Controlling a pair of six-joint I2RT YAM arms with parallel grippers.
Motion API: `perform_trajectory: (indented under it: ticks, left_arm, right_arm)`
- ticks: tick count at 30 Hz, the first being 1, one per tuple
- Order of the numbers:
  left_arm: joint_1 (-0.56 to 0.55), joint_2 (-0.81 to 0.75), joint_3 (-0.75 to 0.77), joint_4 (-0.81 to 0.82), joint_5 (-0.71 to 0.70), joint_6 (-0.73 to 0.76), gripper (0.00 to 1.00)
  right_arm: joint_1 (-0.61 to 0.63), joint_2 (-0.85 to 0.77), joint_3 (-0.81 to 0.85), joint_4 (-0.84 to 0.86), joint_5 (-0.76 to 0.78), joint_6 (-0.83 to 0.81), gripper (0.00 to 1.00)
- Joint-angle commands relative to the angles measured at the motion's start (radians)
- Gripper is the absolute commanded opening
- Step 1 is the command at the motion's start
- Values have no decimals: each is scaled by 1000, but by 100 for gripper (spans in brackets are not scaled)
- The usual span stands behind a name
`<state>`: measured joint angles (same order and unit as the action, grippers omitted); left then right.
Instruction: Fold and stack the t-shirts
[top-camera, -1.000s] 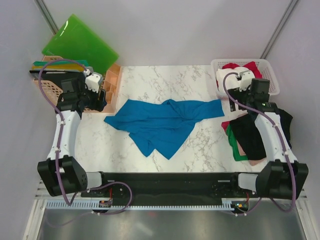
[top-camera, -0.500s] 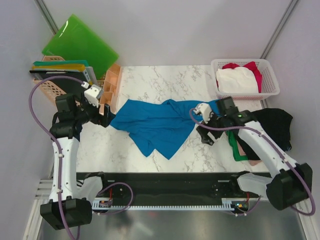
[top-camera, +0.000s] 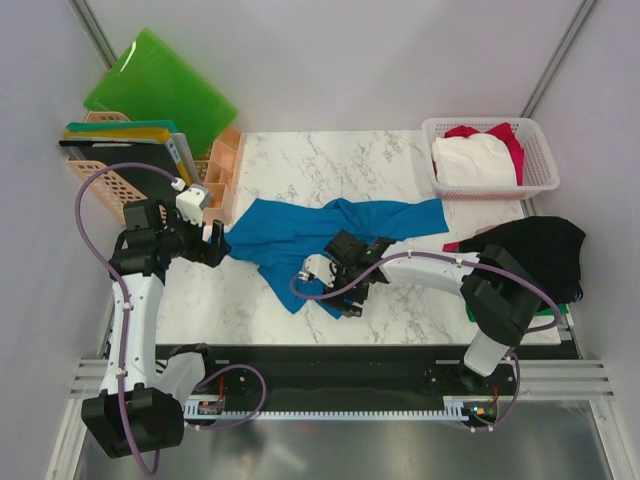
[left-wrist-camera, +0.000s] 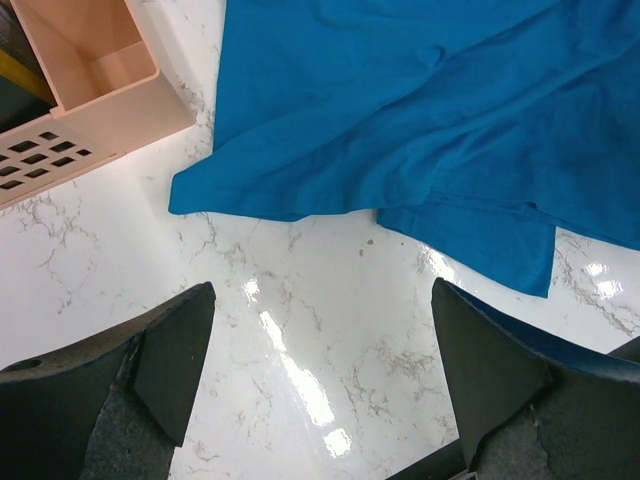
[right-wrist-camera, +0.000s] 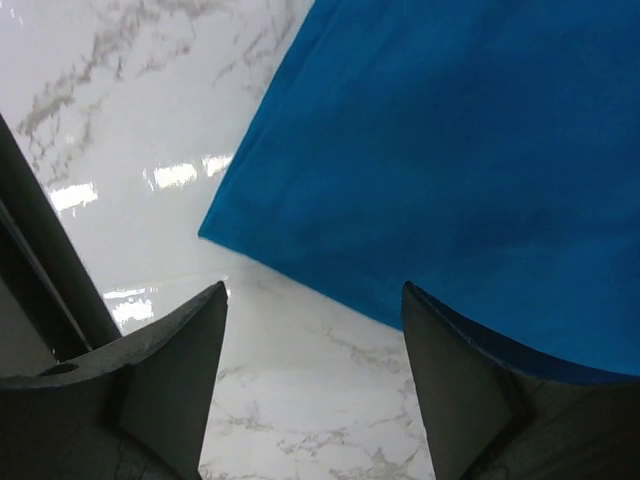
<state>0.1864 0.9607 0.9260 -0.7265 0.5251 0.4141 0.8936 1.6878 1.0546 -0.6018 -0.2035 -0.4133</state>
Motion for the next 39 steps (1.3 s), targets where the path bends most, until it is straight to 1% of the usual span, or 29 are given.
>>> perform_trajectory:
  ticks: [1, 6, 10, 18, 22, 27, 32, 38, 39]
  left_arm:
    - [1, -4, 20, 25, -10, -35, 96]
    - [1, -5, -3, 38, -28, -26, 96]
    - [1, 9, -4, 47, -27, -29, 96]
    - [1, -17, -19, 49, -53, -9, 96]
    - [1, -16, -26, 48, -51, -15, 96]
    - [-1, -19, -15, 49, -45, -29, 95]
    - [1, -20, -9, 47, -62, -26, 96]
    - [1, -22, -18, 45, -63, -29, 95]
    - [1, -20, -19, 45, -63, -29, 96]
  right_arm:
    - [11, 33, 88, 98, -3, 22, 77]
    - [45, 72, 110, 129, -5, 34, 77]
    - [85, 107, 143, 116, 6, 39, 77]
    - [113, 20, 111, 51, -8, 36, 77]
    - [111, 10, 41, 50, 7, 22, 77]
    - [110, 23, -25, 94, 21, 25, 72]
    - [111, 50, -28, 122, -2, 36, 63]
    - [113, 87, -13, 137, -11, 36, 61]
    - [113, 99, -8, 138, -11, 36, 60]
